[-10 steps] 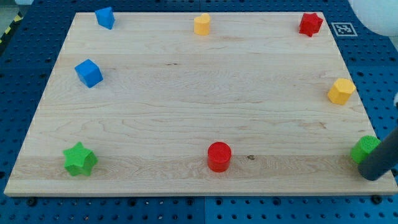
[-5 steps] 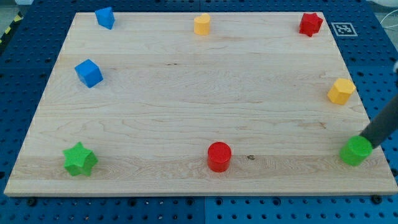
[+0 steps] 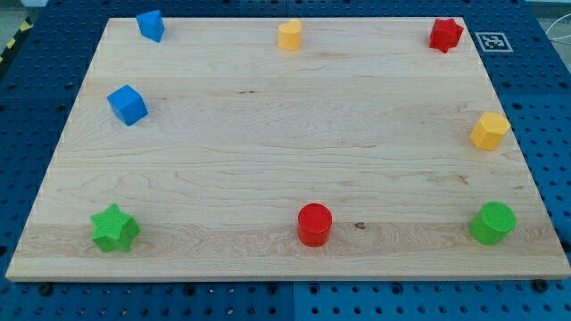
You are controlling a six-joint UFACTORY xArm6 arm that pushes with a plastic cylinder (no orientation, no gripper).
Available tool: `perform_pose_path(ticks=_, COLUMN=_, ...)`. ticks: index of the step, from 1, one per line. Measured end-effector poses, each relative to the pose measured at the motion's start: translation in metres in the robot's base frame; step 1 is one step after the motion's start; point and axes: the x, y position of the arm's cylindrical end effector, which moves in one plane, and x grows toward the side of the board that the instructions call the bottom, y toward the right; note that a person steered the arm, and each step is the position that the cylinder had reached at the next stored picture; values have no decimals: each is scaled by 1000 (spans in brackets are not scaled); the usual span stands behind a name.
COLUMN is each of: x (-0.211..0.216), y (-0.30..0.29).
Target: Move the green circle towards top of red circle
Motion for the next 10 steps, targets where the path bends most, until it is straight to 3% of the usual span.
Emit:
perform_pose_path(ticks=7, x=1, y=-212)
perform_pose_path(ticks=10, x=2, y=-158)
